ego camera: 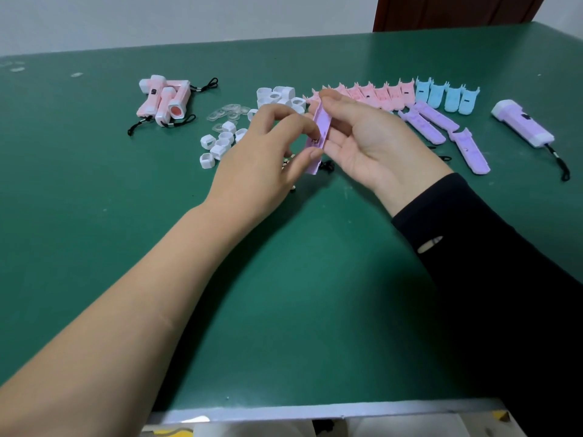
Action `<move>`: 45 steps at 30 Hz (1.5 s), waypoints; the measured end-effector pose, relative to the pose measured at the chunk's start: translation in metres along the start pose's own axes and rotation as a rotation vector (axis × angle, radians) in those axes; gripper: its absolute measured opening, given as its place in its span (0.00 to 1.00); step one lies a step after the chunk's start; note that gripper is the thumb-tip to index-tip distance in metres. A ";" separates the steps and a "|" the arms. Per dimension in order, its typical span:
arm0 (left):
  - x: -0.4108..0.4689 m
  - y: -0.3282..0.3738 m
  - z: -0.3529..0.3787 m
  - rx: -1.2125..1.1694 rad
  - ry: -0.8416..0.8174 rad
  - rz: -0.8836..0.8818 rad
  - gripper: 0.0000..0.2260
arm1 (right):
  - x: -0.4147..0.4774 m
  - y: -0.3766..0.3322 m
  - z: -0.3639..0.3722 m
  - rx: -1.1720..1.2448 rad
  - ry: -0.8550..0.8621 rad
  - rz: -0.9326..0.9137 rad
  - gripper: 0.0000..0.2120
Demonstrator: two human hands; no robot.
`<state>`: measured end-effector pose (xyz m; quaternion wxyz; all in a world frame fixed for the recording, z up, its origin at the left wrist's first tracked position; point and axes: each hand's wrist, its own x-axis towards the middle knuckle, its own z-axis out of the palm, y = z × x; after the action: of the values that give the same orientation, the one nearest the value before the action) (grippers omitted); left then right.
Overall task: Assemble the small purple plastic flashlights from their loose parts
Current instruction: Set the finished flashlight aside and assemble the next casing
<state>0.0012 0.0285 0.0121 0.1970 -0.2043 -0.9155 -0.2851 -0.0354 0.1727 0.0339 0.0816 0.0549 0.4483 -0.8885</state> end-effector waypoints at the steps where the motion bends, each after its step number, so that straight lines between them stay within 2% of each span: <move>1: 0.000 0.000 -0.001 0.033 -0.003 0.000 0.10 | 0.000 0.000 0.000 -0.024 0.005 -0.011 0.04; 5: 0.000 0.001 -0.001 0.068 -0.001 -0.006 0.10 | -0.001 0.000 0.000 -0.081 0.018 -0.035 0.04; 9: 0.003 0.004 -0.001 -0.172 0.027 -0.038 0.06 | -0.003 0.002 0.002 -0.052 -0.007 -0.041 0.05; 11: 0.005 0.007 -0.002 -0.397 0.072 -0.180 0.06 | -0.004 0.002 0.004 -0.060 -0.030 -0.057 0.06; 13: 0.007 0.010 -0.004 -0.661 0.068 -0.416 0.04 | -0.006 0.003 0.004 -0.108 -0.044 -0.078 0.06; 15: 0.009 0.010 -0.007 -0.862 -0.040 -0.601 0.07 | -0.007 0.004 0.005 -0.160 -0.048 -0.101 0.06; 17: 0.009 0.009 -0.009 -0.941 -0.207 -0.650 0.14 | -0.008 0.004 0.005 -0.193 -0.045 -0.118 0.05; 19: 0.008 0.009 -0.009 -0.959 -0.321 -0.610 0.13 | -0.009 0.005 0.006 -0.236 -0.031 -0.132 0.05; 22: 0.007 0.007 -0.009 -0.970 -0.358 -0.594 0.09 | -0.010 0.004 0.006 -0.304 -0.026 -0.137 0.05; 26: 0.008 0.004 -0.009 -0.974 -0.288 -0.613 0.08 | -0.009 0.003 0.001 -0.508 -0.022 -0.173 0.05; 32: 0.009 0.001 -0.009 -0.980 -0.180 -0.625 0.05 | -0.012 0.004 -0.001 -0.768 -0.068 -0.326 0.05; 37: 0.009 0.001 -0.009 -0.998 -0.158 -0.611 0.06 | -0.014 0.009 0.002 -0.867 -0.049 -0.399 0.09; 45: 0.009 0.003 -0.009 -0.962 -0.160 -0.611 0.08 | -0.014 0.013 0.004 -0.964 -0.023 -0.469 0.08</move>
<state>-0.0029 0.0278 0.0245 -0.0793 -0.0180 -0.7124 -0.6970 -0.0194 0.1634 0.0288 -0.0985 -0.1000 0.8048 -0.5767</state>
